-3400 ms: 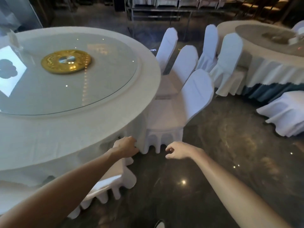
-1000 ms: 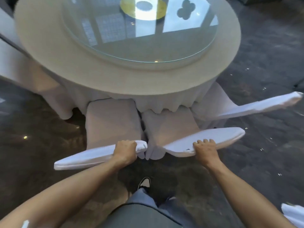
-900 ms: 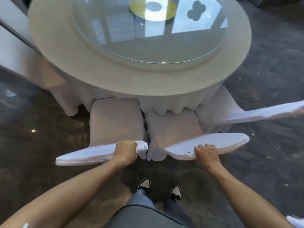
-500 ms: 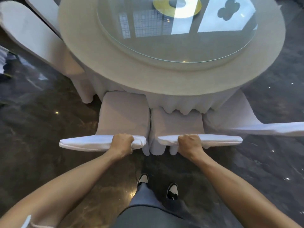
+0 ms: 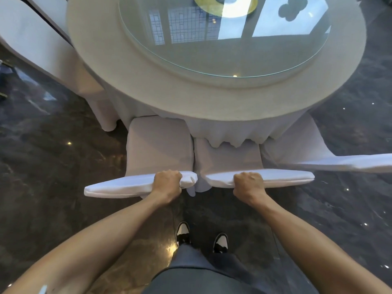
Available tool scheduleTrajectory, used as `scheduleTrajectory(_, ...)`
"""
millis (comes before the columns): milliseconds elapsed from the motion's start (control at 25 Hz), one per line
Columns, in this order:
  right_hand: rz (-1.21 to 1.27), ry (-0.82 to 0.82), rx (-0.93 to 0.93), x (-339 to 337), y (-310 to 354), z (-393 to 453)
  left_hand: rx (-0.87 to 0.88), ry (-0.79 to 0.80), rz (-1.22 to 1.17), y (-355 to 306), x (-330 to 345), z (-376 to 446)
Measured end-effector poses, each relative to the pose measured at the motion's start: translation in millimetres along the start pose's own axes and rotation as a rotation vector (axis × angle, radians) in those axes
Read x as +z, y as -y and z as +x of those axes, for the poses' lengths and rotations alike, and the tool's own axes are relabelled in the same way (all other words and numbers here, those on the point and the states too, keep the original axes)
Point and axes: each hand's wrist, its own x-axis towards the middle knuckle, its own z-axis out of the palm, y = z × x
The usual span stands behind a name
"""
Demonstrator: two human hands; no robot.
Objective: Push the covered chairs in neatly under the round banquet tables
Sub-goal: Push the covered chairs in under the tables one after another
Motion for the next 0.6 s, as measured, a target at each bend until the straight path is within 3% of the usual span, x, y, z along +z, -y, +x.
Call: scheduleTrajectory(600, -0.020, -0.039, -0.032, 1.6, -12.0, 4.8, 0.041, -0.015, 0.003, 5.5, 2.3, -3.8)
